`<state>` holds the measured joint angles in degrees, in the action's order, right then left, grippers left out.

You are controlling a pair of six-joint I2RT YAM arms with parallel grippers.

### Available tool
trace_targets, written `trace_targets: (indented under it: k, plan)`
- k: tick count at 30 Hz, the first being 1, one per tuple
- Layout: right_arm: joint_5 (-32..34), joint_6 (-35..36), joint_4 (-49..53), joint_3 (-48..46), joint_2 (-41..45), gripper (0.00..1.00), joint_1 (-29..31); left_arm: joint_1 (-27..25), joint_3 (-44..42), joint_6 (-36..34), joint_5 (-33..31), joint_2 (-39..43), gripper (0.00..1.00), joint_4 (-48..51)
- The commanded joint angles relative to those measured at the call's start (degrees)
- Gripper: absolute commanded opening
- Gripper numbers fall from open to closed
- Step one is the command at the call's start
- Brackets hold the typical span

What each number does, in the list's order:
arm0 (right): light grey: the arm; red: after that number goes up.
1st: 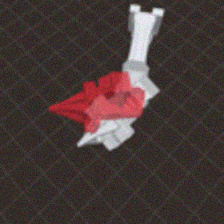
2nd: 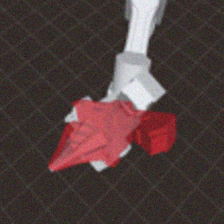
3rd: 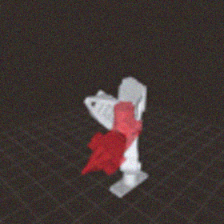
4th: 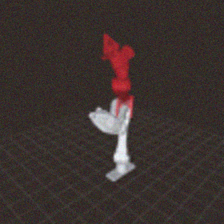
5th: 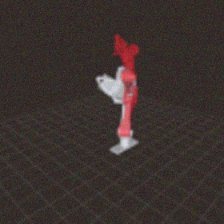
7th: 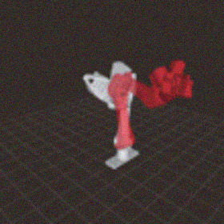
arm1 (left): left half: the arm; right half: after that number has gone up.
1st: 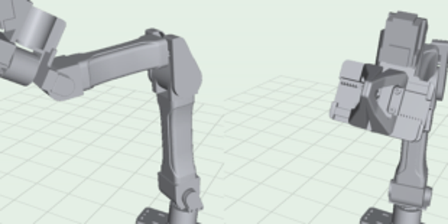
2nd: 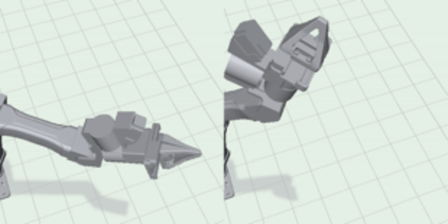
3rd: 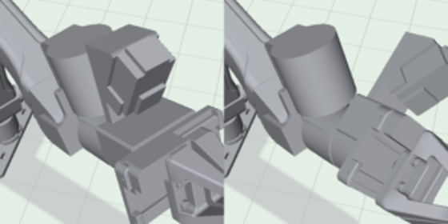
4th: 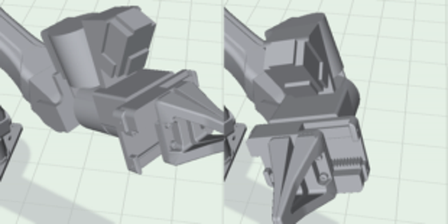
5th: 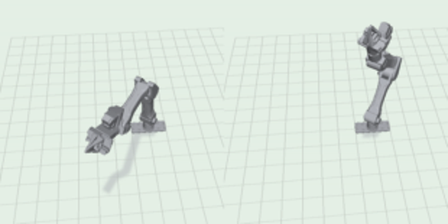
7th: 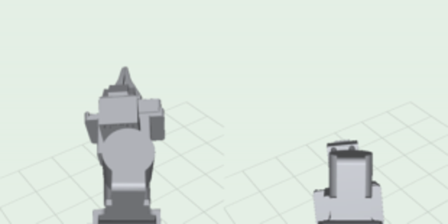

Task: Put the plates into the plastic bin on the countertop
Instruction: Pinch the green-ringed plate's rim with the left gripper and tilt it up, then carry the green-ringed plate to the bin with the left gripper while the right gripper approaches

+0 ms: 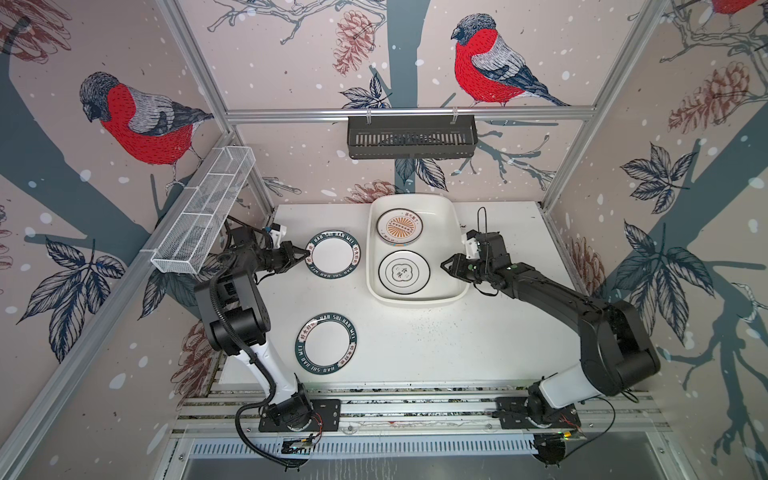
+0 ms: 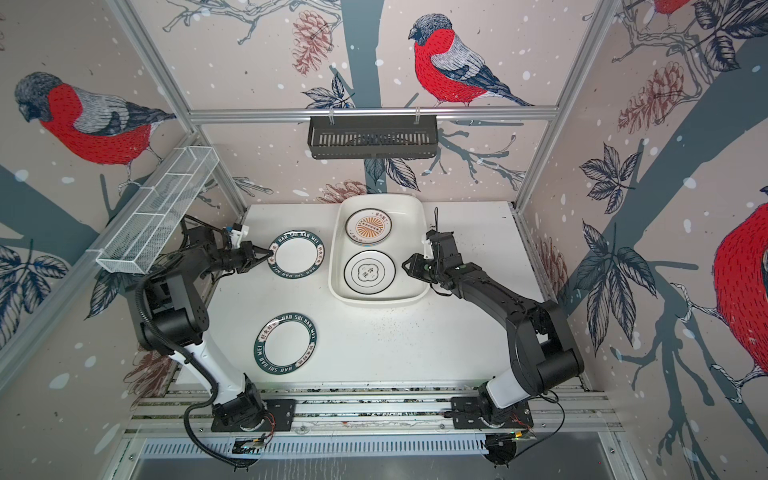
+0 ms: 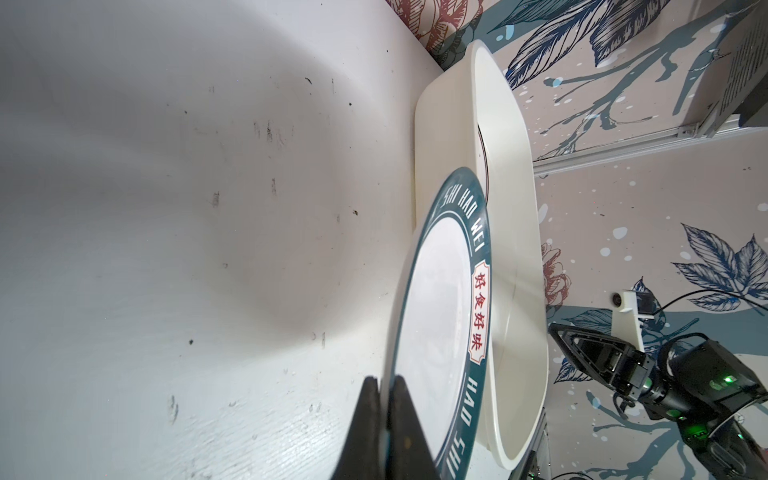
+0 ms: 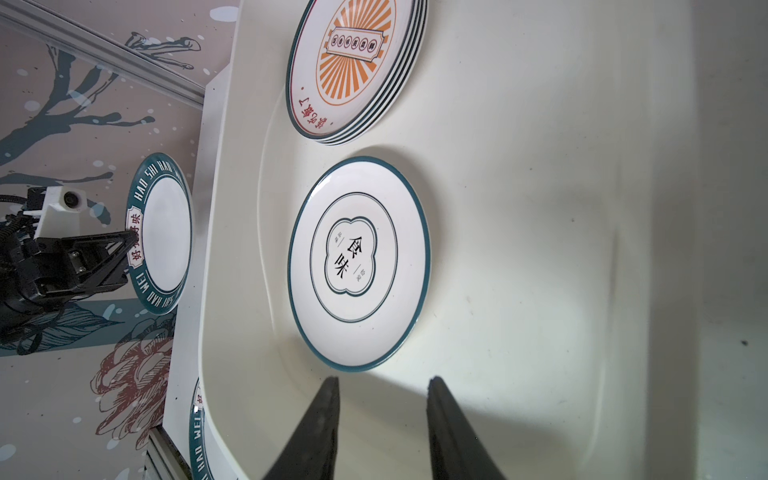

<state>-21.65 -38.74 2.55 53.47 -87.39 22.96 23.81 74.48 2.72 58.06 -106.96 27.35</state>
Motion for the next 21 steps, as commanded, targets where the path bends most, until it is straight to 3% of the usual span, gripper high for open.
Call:
trace_targets:
  k: [1, 21]
  plan:
    - [0.4, 0.3, -0.4, 0.3, 0.3, 0.37, 0.1, 0.0, -0.4, 1.3, 3.4, 0.9, 0.0, -1.6]
    - [0.4, 0.2, -0.6, 0.7, -0.4, 0.37, 0.2, -2.7, -3.5, 3.7, 3.9, 4.9, 0.0, -4.7]
